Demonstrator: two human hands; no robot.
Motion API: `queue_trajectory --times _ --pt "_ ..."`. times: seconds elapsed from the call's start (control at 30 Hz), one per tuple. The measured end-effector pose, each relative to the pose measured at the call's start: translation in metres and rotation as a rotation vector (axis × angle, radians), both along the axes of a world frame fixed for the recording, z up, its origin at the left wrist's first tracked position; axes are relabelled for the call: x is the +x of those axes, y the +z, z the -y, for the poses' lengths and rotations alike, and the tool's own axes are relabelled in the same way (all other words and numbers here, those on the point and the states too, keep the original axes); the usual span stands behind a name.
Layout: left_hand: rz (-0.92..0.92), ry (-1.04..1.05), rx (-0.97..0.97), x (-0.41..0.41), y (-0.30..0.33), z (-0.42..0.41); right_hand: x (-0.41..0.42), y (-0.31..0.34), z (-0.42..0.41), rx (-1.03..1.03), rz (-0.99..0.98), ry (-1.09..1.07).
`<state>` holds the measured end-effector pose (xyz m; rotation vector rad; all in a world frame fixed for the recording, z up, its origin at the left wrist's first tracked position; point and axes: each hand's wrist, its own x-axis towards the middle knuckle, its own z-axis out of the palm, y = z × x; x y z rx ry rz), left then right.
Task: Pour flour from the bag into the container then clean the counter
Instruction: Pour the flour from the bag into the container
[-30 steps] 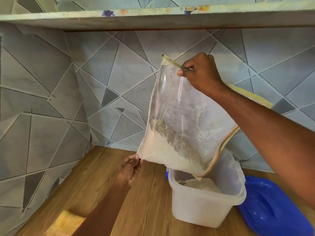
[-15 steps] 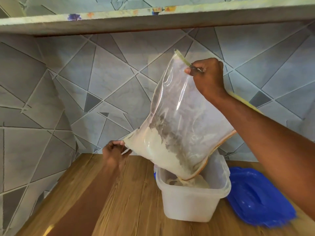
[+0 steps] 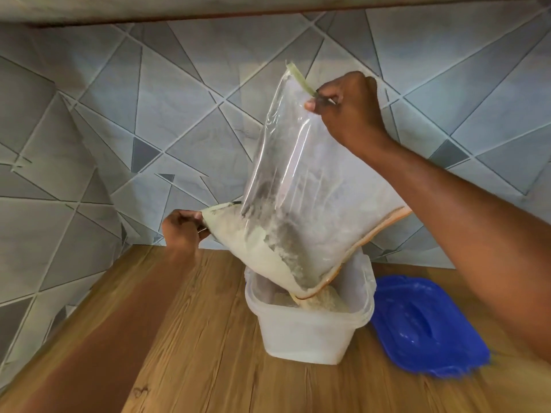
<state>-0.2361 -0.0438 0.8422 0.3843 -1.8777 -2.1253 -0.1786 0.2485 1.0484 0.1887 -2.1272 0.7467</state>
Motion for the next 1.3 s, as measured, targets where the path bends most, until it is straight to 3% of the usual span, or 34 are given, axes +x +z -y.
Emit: queue_trajectory --times 0.43,0.57,0.67,0.77,1.1,1.2,1.3 --pt "0.008 0.005 -0.010 -0.011 0.018 0.004 0.029 0.006 0.007 -0.098 0.002 -0.060" --pt "-0.007 -0.032 -0.006 -0.018 0.022 0.000 0.032 0.005 0.006 -0.198 -0.091 -0.118" --pt "0.009 0.005 0.016 -0.017 0.024 -0.003 0.035 0.005 0.006 -0.186 -0.036 -0.059" --pt "0.009 -0.008 0.073 -0.014 0.025 -0.007 0.038 0.000 0.000 -0.309 -0.103 -0.086" --pt "0.054 0.082 0.108 -0.004 0.030 -0.016 0.046 -0.005 -0.006 -0.292 -0.077 0.007" --pt "0.039 0.084 0.123 0.000 0.034 -0.021 0.045 -0.007 -0.012 -0.360 -0.156 -0.036" --pt "0.032 0.109 0.103 0.004 0.035 -0.025 0.046 -0.006 -0.012 -0.243 -0.079 0.048"
